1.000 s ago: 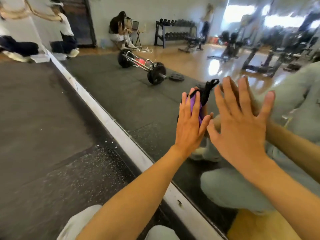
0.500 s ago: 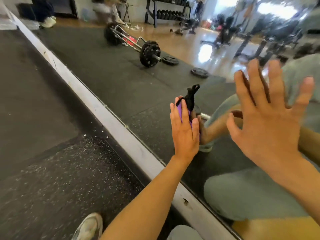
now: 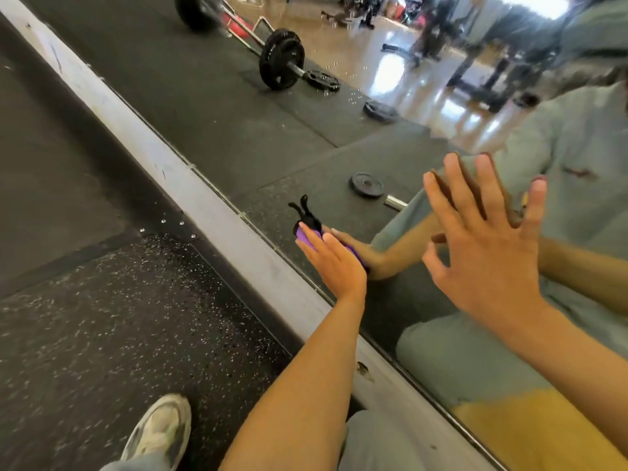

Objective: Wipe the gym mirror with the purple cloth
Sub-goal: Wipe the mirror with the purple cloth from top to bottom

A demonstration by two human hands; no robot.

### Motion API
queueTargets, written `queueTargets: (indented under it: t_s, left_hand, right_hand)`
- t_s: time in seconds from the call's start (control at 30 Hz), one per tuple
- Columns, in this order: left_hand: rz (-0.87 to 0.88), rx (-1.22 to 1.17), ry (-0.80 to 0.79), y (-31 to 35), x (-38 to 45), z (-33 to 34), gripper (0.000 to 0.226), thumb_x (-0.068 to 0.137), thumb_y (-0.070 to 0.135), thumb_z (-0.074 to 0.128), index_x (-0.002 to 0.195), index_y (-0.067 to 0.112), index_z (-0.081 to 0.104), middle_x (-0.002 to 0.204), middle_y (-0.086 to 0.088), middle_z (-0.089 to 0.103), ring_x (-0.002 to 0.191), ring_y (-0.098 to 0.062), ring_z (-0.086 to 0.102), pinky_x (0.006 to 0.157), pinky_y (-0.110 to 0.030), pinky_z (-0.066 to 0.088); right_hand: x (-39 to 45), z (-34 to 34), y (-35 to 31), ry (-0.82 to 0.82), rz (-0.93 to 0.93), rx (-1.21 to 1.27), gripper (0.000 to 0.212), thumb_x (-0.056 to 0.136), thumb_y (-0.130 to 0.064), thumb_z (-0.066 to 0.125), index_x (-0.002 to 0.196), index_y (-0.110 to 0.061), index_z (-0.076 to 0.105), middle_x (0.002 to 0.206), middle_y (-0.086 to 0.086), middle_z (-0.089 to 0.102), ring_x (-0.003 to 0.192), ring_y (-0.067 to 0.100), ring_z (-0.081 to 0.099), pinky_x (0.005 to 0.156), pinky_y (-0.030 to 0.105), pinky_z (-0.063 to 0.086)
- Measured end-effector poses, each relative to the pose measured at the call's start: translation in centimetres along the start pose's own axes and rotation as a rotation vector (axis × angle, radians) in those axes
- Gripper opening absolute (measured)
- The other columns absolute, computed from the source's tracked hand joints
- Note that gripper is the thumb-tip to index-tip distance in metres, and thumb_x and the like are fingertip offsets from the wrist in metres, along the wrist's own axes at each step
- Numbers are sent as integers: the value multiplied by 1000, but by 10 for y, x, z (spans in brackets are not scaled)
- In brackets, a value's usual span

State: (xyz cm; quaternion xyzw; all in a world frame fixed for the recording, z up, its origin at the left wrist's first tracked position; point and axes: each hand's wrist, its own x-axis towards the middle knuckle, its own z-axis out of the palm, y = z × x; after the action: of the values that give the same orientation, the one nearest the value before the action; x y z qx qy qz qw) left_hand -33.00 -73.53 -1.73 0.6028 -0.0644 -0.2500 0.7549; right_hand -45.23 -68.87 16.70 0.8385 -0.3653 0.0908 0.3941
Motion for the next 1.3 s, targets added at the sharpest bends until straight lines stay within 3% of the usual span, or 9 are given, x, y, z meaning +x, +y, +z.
queueTargets:
  t_s: [0.13,0.43,0.57,0.67,0.83,0.93,1.03,1.17,1.3]
  left_hand:
    - [-69,-60,53,-13,4,-3,58,114,42,24,169,28,12,176,2,10,157,-21,28,127,-42,31]
    - [-122,37,67,-46,8,-13,57,115,40,22,169,26,11,176,0,9,160,-23,20,129,-43,26]
    - [-105,117,80,-59,11,-15,66,107,57,15,168,32,8,176,3,9,161,-23,18,129,-51,26]
    - [-111,136,82,-71,11,-18,67,107,58,17,168,32,9,176,1,13,160,-25,22,127,-52,29]
    - [-168,99,105,-75,9,-15,93,86,90,2,166,43,5,176,6,9,161,-23,17,128,-54,25]
    - [-179,22,117,-55,2,-10,91,89,88,7,166,41,6,177,5,4,162,-21,11,129,-54,21]
    - [-5,14,80,-4,0,-1,66,108,61,14,168,33,7,176,8,-2,161,-10,-4,132,-49,13]
    - [377,14,-26,84,18,17,57,113,44,18,168,30,9,168,18,-6,162,-14,-8,133,-47,4]
    - [667,62,-142,140,21,31,56,115,31,25,168,18,14,176,-4,6,160,-10,-16,131,-38,-7]
  right_hand:
    - [-1,5,2,-14,-21,-33,84,94,-38,41,167,-24,2,174,1,-12,160,25,-15,118,59,-23]
    - [1,8,-1,-32,-30,-77,81,98,-43,32,167,-21,-6,173,4,-18,159,28,-21,114,65,-21]
    - [1,10,0,-35,-35,-88,82,98,-45,31,166,-20,-6,173,4,-18,159,29,-20,114,66,-19]
    - [2,11,0,-32,-35,-105,82,98,-46,30,166,-20,-6,173,5,-17,159,29,-19,114,67,-18]
    - [3,12,0,-38,-43,-144,83,97,-48,29,166,-19,-6,173,6,-17,159,31,-18,114,68,-17]
    - [2,13,0,-25,-41,-159,82,97,-47,29,166,-19,-6,173,6,-16,160,31,-16,114,68,-18]
    - [2,15,-1,-6,-37,-184,81,98,-47,28,167,-19,-5,174,7,-15,160,31,-13,115,67,-22]
    - [2,15,0,22,-21,-194,80,98,-45,28,167,-19,-2,174,7,-11,161,30,-9,118,64,-25]
    - [2,14,1,27,-21,-213,81,97,-45,32,167,-19,2,175,9,-7,161,32,-4,120,67,-18]
